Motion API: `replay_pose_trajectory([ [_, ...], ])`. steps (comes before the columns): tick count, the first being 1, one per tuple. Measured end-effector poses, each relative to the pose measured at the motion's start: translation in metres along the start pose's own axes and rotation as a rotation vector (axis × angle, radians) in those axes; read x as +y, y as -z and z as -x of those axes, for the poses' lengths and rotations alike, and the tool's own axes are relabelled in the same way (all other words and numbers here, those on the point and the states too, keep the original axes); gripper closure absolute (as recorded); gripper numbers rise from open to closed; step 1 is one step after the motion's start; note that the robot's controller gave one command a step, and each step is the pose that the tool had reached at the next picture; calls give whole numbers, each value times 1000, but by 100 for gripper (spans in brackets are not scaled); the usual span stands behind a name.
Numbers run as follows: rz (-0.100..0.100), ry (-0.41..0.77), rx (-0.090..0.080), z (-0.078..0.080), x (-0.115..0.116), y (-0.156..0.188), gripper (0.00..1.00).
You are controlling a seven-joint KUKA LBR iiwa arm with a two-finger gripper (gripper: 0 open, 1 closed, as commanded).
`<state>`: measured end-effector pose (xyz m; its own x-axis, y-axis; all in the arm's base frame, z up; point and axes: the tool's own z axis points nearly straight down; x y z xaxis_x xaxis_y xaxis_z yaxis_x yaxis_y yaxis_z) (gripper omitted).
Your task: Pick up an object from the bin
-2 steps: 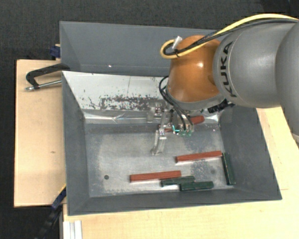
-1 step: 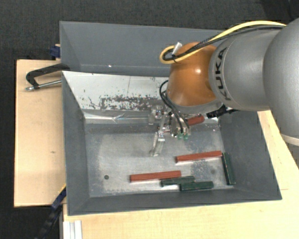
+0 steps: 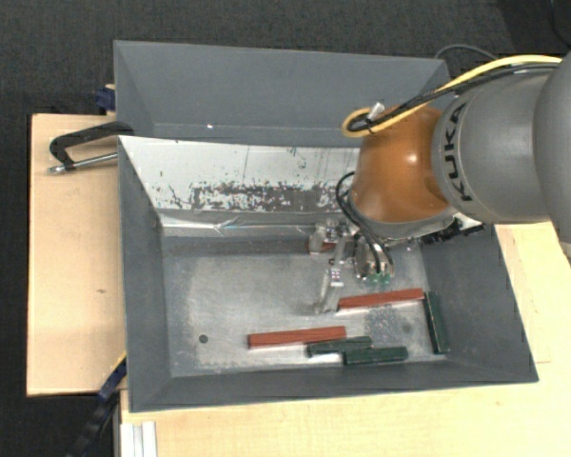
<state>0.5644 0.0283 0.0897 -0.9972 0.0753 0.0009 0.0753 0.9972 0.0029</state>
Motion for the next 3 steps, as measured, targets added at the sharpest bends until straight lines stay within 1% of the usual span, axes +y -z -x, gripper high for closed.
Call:
replay_pose_trajectory([
  [1, -4, 6, -4, 2, -46, 2, 0],
  [2, -2, 32, -7, 14, -40, 7, 0],
  [3, -1, -25, -3, 0, -67, 7, 0],
])
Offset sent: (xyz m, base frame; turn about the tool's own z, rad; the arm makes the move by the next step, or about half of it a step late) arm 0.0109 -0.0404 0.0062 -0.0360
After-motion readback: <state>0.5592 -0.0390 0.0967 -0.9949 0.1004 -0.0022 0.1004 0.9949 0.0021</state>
